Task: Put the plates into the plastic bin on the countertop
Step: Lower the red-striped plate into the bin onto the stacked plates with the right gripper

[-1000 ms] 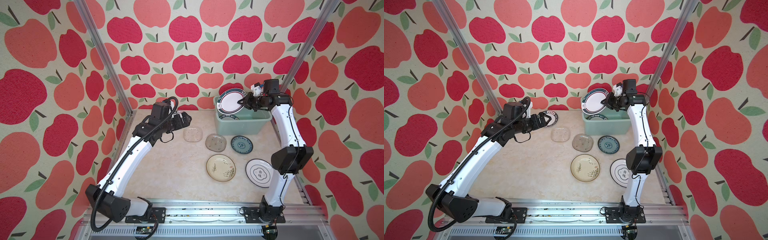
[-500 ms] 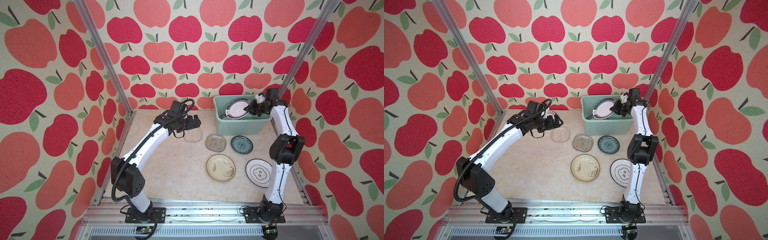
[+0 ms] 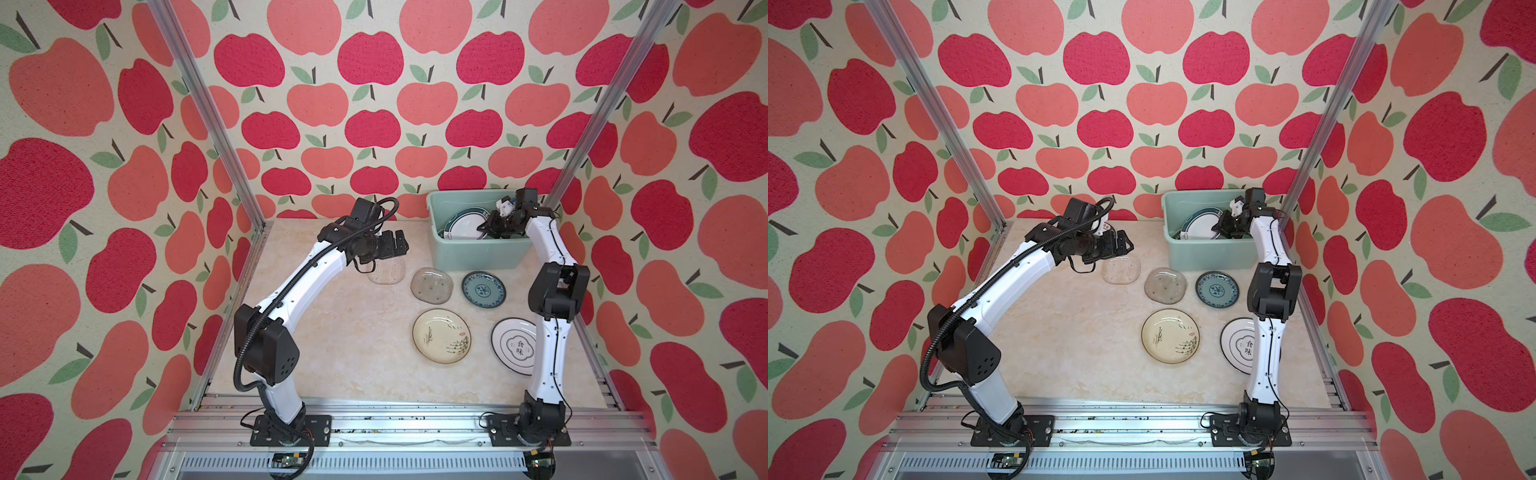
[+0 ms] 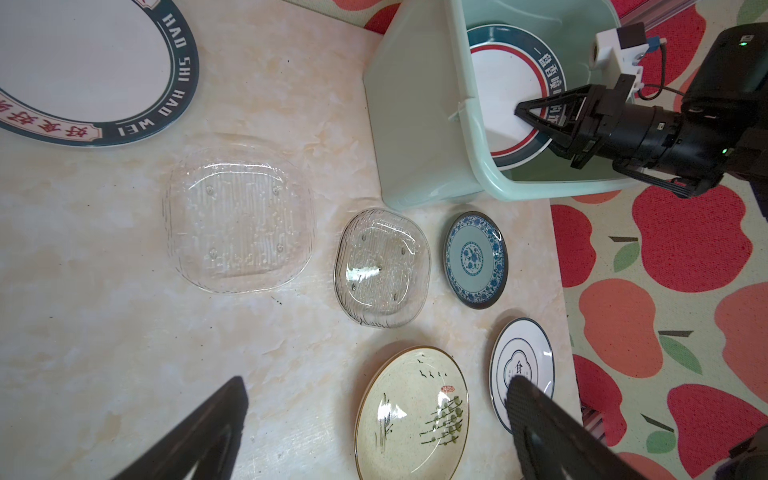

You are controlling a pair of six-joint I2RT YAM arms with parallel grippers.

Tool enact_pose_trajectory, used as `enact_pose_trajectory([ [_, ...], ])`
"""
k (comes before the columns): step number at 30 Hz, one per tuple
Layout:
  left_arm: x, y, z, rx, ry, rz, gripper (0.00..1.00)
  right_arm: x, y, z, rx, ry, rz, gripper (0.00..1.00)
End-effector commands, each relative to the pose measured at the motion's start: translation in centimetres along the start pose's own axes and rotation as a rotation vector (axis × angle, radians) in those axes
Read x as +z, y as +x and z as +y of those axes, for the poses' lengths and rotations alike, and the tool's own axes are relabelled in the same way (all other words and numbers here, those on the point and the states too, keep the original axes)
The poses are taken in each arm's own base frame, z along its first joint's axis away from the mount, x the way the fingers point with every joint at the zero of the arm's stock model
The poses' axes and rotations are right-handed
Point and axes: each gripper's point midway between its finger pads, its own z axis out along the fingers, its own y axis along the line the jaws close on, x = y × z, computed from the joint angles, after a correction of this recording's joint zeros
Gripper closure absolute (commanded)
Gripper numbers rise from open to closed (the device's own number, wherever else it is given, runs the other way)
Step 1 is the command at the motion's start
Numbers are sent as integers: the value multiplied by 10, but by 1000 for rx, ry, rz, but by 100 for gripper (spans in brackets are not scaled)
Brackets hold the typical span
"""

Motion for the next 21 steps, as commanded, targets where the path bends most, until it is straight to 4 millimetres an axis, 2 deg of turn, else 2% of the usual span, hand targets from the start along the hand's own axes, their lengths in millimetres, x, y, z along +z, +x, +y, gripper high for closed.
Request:
enact_pose_trajectory([
  [1, 2, 4, 1, 20, -16, 33, 1, 6, -6, 17, -62, -33, -19, 100],
  [7, 2, 8, 2, 19, -23, 48, 1, 19, -2, 10, -51, -11, -9, 98],
  [21, 3, 13, 6, 17, -33, 59, 0, 39, 6, -17, -22, 117, 0, 71],
])
